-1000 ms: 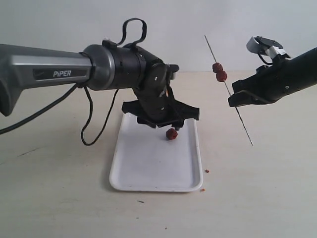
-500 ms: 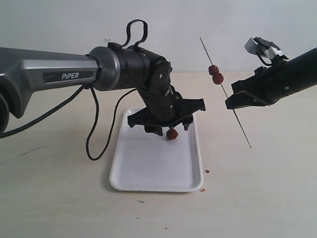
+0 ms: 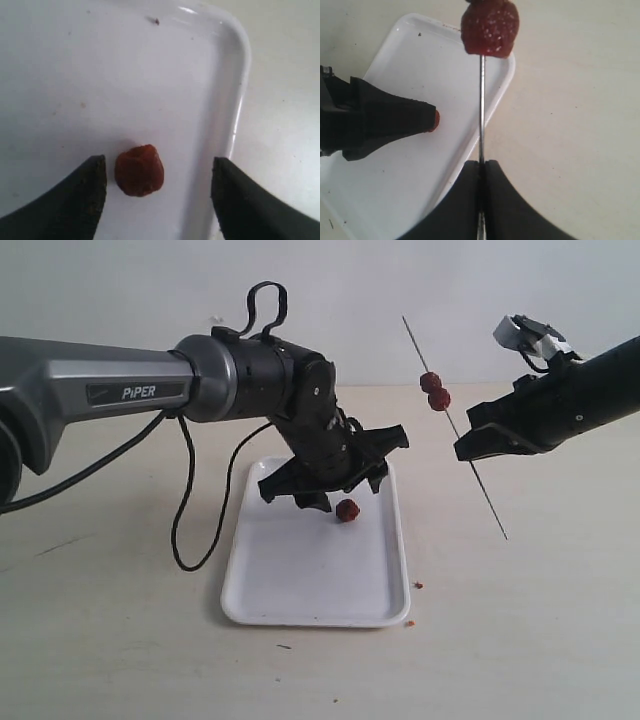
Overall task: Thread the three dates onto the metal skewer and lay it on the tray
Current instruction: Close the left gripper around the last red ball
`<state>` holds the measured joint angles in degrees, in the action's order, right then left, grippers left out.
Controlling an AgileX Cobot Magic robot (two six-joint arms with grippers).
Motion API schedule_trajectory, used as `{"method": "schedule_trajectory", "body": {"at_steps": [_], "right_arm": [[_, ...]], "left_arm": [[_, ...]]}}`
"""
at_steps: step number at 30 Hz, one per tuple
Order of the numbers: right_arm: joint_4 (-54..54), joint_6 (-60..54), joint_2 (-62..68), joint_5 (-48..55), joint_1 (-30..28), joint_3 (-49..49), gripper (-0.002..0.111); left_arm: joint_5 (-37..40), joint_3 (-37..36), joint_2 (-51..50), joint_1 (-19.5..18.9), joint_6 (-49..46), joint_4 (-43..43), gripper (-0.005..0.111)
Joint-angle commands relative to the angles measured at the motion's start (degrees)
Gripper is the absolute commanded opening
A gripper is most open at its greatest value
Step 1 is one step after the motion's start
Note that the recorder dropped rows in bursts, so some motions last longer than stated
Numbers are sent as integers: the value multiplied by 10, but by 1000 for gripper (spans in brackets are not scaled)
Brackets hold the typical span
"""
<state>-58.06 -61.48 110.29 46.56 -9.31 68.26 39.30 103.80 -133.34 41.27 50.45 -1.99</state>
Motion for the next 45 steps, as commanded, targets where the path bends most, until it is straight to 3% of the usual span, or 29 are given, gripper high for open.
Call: {"method": "schedule_trajectory", "body": {"at_steps": [1, 15, 21, 39, 45], "right_arm": [[-3, -4, -3, 5, -1, 2, 0], [-3, -14, -3, 6, -1, 2, 0], [-3, -14, -3, 6, -1, 2, 0], [-3, -14, -3, 6, -1, 2, 0], [-4, -14, -3, 6, -1, 2, 0]], "left_arm": [[-10, 3, -14, -4, 10, -25, 61], [-13, 3, -30, -13, 6, -67, 60], [-13, 3, -33, -13, 6, -75, 48], [-10, 3, -33, -13, -4, -76, 46], [-10, 3, -33, -13, -10, -76, 32]]}}
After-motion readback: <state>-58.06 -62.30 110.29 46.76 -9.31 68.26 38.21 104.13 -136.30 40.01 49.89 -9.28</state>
